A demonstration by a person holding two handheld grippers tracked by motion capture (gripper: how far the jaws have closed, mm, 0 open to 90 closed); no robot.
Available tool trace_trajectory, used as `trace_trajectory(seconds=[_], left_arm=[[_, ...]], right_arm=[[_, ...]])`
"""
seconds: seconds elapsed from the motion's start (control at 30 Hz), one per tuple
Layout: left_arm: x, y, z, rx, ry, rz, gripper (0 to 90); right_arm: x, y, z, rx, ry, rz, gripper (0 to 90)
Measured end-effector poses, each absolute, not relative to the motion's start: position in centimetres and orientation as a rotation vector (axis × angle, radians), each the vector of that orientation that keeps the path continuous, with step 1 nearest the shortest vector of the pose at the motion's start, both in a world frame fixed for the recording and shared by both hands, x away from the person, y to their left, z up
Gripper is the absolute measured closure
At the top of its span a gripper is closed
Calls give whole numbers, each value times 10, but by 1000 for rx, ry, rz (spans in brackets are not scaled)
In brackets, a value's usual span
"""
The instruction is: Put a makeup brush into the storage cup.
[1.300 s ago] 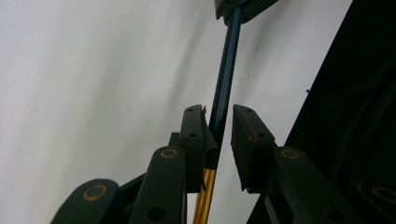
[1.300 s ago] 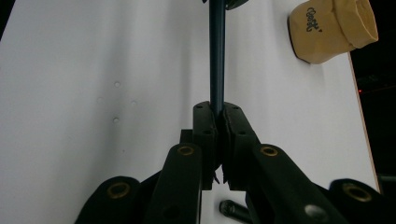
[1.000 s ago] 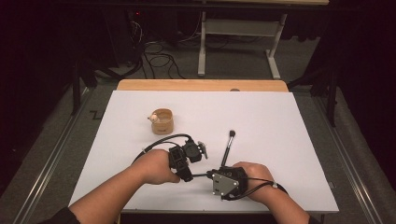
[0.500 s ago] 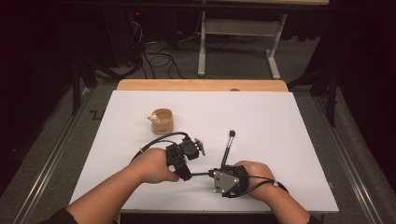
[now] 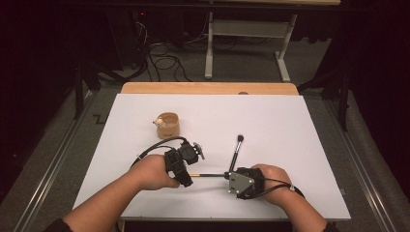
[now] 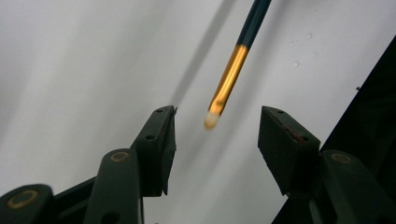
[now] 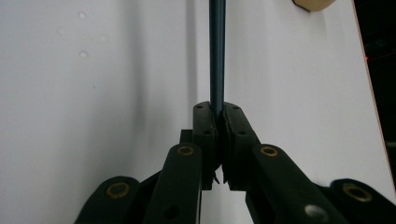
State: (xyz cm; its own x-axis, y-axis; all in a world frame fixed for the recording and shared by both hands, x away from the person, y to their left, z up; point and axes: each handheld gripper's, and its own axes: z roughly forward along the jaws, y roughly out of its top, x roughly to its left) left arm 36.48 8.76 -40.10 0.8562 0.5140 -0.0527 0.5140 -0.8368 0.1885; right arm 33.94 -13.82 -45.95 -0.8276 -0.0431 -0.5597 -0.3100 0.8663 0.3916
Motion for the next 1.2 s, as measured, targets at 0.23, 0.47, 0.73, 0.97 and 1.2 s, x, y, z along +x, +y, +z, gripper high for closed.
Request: trace_trajectory(seconds=[0.23,0.47,0.73,0.97,1.2], left_arm=[[366,98,-401,2819,817,13,456],[368,110,-409,2776,897,30,446],[370,129,-418,2679,989,79,429],[370,141,-424,2627,1042,94,411],[370,148,-430,2589,1078,112,413]], right_arm=[[342,-149,-459,-231,2470,605,870],[343,-162,-456,-137,2454,623,870],[347,-178,-457,-66,2444,634,870],[349,-182,-459,-32,2439,635,870],[349,-183,-460,-15,2440,633,870]])
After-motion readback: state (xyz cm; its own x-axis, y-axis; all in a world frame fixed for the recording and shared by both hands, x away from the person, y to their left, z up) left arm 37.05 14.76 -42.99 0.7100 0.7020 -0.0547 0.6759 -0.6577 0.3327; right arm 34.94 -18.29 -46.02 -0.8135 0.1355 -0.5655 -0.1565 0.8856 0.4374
